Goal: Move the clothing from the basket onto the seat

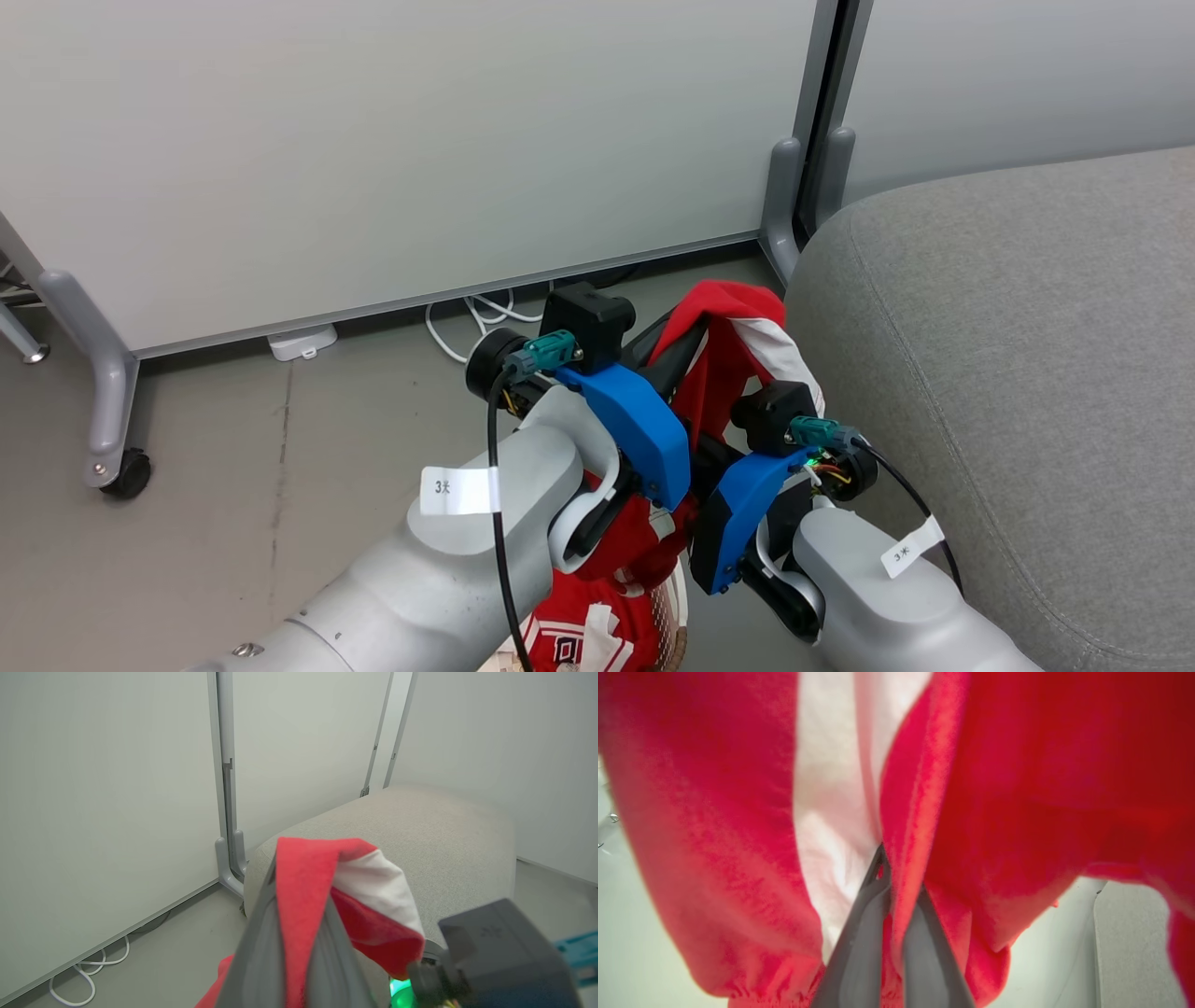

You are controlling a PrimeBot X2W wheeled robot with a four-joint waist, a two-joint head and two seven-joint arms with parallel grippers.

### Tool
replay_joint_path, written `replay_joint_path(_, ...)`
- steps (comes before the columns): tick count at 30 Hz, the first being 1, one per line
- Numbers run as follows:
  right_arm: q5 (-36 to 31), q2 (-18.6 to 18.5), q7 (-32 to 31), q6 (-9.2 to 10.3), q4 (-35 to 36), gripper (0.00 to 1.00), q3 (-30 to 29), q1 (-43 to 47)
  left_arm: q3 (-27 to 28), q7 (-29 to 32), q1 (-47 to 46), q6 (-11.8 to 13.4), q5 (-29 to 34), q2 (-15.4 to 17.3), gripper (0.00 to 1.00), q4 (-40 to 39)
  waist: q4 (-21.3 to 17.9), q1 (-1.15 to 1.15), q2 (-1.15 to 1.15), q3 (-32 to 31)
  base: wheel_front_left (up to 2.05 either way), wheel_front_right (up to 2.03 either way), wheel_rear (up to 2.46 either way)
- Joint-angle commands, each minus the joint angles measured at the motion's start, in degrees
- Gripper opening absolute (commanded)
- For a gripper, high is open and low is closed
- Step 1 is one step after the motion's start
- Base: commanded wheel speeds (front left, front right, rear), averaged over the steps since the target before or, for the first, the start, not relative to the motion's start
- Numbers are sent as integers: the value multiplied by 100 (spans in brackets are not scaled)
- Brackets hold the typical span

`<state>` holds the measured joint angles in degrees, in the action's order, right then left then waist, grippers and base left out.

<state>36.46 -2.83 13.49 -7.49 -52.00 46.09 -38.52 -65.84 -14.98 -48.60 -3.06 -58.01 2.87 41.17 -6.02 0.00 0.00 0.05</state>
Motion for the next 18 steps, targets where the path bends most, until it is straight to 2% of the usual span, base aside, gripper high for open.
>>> replay_joint_path(1,46,-11,44,-1,-37,0,38,-94,33,-30,-5,26,84,3,71,11,-2,0,0,-1,0,0,0)
replay_joint_path(2,48,-11,54,-1,-46,0,49,-105,62,-30,-1,38,133,3,100,-3,-3,0,0,-1,0,0,0)
replay_joint_path(8,70,-11,102,-1,-82,0,83,-149,273,-29,218,17,387,24,100,25,-18,0,0,0,0,0,0)
replay_joint_path(18,-28,-11,160,-1,-86,0,17,-104,1326,-24,1098,82,1330,449,100,-713,-7,0,0,20,0,0,0)
